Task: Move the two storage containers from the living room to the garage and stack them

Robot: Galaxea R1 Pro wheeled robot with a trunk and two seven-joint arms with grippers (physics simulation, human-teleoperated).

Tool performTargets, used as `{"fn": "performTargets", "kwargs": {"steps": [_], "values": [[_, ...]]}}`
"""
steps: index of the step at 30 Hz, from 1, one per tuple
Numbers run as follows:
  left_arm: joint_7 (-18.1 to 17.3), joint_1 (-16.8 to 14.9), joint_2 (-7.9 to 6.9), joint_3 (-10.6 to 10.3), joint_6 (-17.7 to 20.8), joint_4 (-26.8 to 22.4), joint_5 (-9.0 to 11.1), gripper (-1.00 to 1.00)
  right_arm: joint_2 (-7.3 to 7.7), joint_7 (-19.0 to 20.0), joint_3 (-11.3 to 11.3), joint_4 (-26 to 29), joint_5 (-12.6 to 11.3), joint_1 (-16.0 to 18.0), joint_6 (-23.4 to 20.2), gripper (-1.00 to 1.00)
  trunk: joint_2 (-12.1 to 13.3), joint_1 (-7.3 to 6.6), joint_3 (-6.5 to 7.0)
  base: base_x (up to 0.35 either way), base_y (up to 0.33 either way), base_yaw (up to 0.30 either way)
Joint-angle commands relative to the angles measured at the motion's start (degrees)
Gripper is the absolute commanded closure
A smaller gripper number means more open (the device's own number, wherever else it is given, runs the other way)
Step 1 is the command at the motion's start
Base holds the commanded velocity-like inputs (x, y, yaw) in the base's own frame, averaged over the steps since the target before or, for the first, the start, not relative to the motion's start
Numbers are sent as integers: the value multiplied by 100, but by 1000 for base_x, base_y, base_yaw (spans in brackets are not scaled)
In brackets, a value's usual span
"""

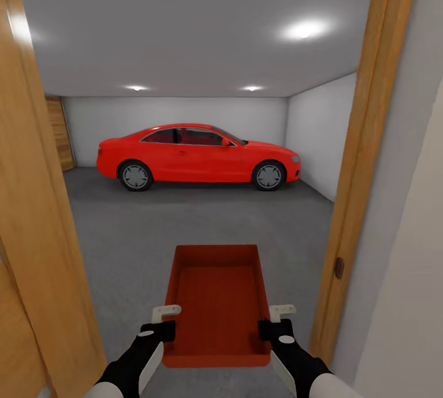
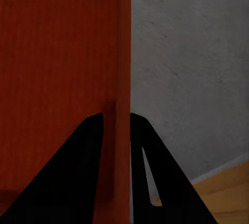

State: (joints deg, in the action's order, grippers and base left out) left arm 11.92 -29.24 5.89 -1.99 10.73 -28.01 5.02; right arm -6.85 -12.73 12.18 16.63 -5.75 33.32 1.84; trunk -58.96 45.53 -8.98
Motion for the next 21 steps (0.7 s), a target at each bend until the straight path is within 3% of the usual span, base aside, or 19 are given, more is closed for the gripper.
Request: {"fn": "performTargets", "kwargs": {"steps": [1,10,21], "values": [[21,2,0,102,43,-11,368,100,-1,-80,-181,16,29,8,316,100,-6,2,-8,36,28,-2],[21,2,0,106,43,-11,368,100,-1,-80,-181,16,30,8,309,100,-6,2,-8,25,5,0],[21,-1,0,111,43,-11,359,100,-1,-80,-181,16,30,8,308,100,-6,2,-8,286,0,0]]}}
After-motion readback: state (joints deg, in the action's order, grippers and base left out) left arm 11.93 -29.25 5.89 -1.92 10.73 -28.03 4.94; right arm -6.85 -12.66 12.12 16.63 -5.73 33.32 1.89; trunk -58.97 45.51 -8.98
